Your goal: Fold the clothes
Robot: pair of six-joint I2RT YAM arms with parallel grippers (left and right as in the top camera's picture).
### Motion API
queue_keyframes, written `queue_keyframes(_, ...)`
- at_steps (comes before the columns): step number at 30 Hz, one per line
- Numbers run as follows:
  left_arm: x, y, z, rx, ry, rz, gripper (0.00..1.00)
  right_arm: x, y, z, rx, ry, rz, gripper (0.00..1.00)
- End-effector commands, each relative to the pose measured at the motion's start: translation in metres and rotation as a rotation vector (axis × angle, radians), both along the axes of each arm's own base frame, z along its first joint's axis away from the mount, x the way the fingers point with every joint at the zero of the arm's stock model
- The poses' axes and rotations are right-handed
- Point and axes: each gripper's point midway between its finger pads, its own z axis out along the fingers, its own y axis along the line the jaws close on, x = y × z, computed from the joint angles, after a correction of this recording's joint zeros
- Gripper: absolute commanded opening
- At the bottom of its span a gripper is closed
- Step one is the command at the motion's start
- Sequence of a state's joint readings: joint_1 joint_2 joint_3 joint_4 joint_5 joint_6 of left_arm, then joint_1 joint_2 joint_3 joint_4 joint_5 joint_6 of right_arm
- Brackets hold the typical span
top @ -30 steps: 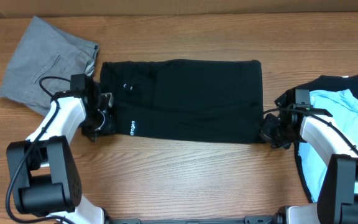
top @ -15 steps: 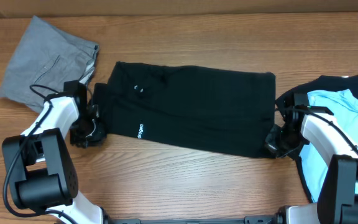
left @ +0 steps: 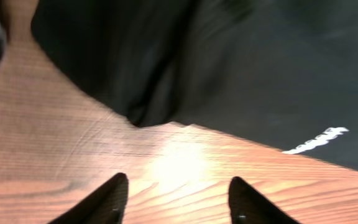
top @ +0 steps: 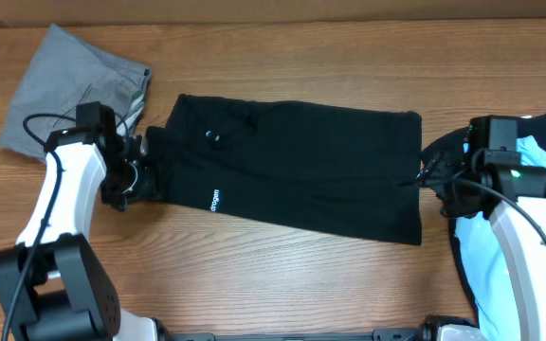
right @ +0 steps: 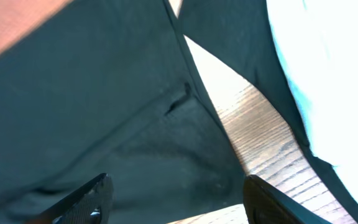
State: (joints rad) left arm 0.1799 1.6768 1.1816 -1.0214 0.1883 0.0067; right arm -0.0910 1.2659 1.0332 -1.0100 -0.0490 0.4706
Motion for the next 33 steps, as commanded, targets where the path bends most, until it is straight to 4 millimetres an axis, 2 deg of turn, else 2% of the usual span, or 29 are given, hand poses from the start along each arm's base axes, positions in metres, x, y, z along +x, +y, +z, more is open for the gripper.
queue_keyframes(1,0.009,-0.015,-0.004,-0.055,-0.045,-0.038,0.64,0.001,0.002,0.011,0.011,-0.033,0.005,0.72)
queue_keyframes(7,0.022,-0.039,-0.035,-0.195,-0.115,-0.053,0.66,-0.001,0.003,0.010,0.014,-0.021,0.012,0.73)
queue_keyframes(13,0.011,-0.039,-0.065,-0.193,-0.035,-0.052,0.66,-0.001,0.003,0.010,0.014,-0.021,0.011,0.73)
queue_keyframes(14,0.009,-0.039,-0.071,-0.195,-0.017,-0.052,0.63,-0.001,0.003,0.010,0.014,-0.022,0.011,0.73)
queue_keyframes(15,0.006,-0.039,-0.077,-0.201,0.005,-0.049,0.49,-0.001,0.003,0.010,0.014,-0.021,0.011,0.73)
queue_keyframes(16,0.005,-0.039,-0.080,-0.202,0.014,-0.047,0.41,-0.001,0.003,0.010,0.014,-0.021,0.011,0.73)
queue_keyframes(17,0.003,-0.040,-0.082,-0.204,0.028,-0.046,0.30,-0.001,0.003,0.009,0.014,-0.021,0.012,0.73)
queue_keyframes(20,-0.005,-0.038,-0.083,-0.198,0.063,-0.042,0.09,-0.001,0.003,0.010,0.009,-0.021,0.024,0.73)
queue_keyframes(23,-0.015,-0.027,-0.080,-0.142,0.110,-0.031,0.04,-0.001,0.003,0.009,0.005,-0.021,0.032,0.73)
queue_keyframes(28,-0.041,0.008,-0.064,0.020,0.232,-0.007,0.04,-0.001,0.003,0.010,0.005,-0.023,0.032,0.72)
queue_keyframes(30,-0.044,0.012,-0.057,0.038,0.245,-0.002,0.04,0.000,0.003,0.010,0.004,-0.025,0.032,0.72)
queue_keyframes(33,-0.043,0.013,-0.048,0.040,0.244,0.022,0.15,0.000,0.003,0.010,0.004,-0.026,0.032,0.72)
